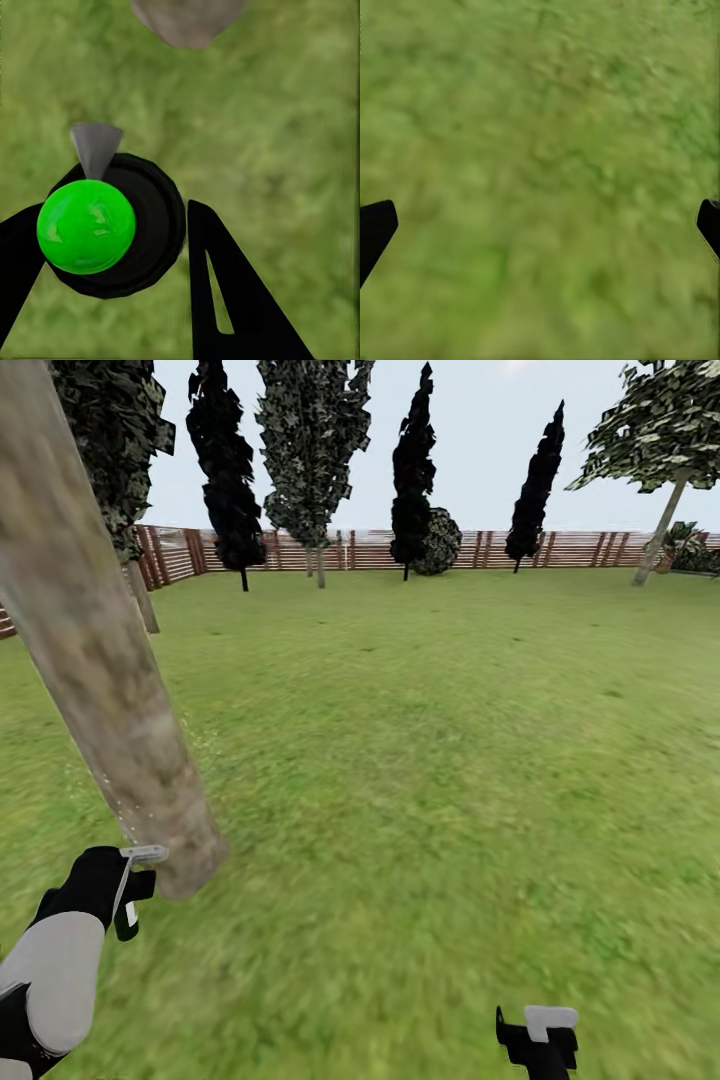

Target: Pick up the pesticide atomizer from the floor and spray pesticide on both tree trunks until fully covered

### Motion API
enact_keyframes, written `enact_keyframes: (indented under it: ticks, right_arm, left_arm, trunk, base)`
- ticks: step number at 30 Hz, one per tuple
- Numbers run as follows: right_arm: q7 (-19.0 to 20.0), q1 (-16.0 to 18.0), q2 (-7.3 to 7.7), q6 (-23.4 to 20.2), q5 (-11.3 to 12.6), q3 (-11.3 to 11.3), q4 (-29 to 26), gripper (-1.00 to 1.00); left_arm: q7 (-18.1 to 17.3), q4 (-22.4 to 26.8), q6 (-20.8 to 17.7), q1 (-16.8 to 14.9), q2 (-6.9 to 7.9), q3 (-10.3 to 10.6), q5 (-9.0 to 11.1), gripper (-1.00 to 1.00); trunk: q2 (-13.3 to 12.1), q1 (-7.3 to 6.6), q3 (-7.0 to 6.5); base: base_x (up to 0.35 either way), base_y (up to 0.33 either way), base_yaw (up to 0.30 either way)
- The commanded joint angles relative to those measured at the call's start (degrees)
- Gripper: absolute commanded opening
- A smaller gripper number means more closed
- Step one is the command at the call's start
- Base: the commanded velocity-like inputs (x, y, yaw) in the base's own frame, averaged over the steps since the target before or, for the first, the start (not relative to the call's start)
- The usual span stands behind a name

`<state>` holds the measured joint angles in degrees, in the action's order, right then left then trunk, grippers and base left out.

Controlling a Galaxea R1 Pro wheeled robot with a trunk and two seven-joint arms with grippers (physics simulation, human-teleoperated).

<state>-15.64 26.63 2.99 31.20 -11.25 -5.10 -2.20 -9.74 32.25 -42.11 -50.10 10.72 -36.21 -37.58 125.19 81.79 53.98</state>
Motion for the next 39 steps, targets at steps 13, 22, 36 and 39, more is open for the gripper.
enact_keyframes:
  ticks: [13, 22, 36, 39]
  right_arm:
    - [0.0, 0.0, 0.0, 0.0, 0.0, 0.0, 0.0, 1.0]
    - [-0.01, 0.0, 0.09, 0.0, -0.09, -0.05, 0.0, 1.0]
    - [0.0, 0.0, 0.0, 0.0, -0.08, 0.0, 0.0, 1.0]
    - [0.0, 0.0, 0.0, 0.0, -0.09, -0.02, 0.0, 1.0]
  left_arm:
    - [-0.01, -0.08, -0.07, 0.0, 0.0, 0.0, -0.03, -1.0]
    - [-0.01, -0.08, 0.01, 0.0, 0.0, 0.0, -0.03, -1.0]
    - [0.01, -0.08, 0.01, 0.0, -0.39, 0.0, -0.03, -1.0]
    - [0.06, 0.16, -0.07, 0.0, -0.86, 0.0, -0.05, -1.0]
  trunk:
    - [0.0, 0.0, 0.0]
    - [0.0, 0.0, 0.0]
    - [0.0, 0.0, 0.0]
    - [0.0, 0.0, 0.0]
  base:
    - [0.107, -0.272, 0.271]
    - [0.162, -0.272, 0.05]
    - [0.144, -0.276, 0.101]
    - [0.008, -0.109, 0.275]
